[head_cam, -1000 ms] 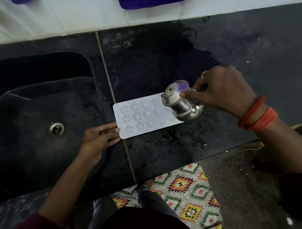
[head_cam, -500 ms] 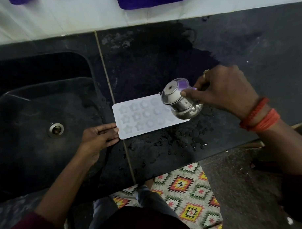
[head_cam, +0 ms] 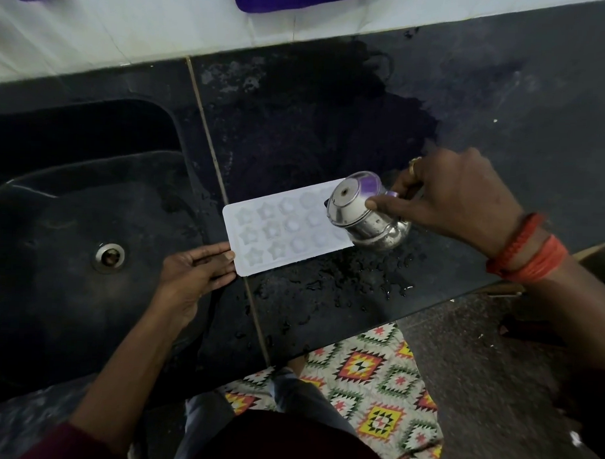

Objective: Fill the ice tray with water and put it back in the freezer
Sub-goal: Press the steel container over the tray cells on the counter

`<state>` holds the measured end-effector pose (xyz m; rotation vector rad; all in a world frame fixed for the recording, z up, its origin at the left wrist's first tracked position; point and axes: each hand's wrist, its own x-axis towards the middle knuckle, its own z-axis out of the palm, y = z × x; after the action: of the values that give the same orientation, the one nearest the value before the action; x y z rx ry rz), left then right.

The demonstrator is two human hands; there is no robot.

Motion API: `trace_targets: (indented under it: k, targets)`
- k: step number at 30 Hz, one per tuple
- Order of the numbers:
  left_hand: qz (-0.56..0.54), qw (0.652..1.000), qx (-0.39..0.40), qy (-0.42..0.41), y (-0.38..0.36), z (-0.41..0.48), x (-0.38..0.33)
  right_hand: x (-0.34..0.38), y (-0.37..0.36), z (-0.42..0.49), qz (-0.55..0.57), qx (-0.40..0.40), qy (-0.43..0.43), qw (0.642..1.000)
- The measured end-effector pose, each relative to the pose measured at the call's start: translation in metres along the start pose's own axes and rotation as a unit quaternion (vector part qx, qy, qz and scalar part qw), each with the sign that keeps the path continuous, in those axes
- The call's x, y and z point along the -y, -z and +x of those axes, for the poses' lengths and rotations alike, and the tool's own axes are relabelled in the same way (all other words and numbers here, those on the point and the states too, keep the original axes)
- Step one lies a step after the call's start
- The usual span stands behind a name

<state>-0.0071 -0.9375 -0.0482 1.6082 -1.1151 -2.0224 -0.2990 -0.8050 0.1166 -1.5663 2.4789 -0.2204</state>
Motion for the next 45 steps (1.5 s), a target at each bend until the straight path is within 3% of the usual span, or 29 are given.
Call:
trace_targets:
  k: [35, 45]
  targets:
    - [0.005, 1.000, -0.013, -0.007, 0.002, 0.001, 0.003, 0.004, -0.004, -0.004, -0.018, 0.027, -0.007, 0.999]
    - [0.007, 1.000, -0.010, -0.007, 0.003, 0.004, 0.005, 0.000, 0.011, -0.011, 0.043, -0.007, 0.003, 0.999]
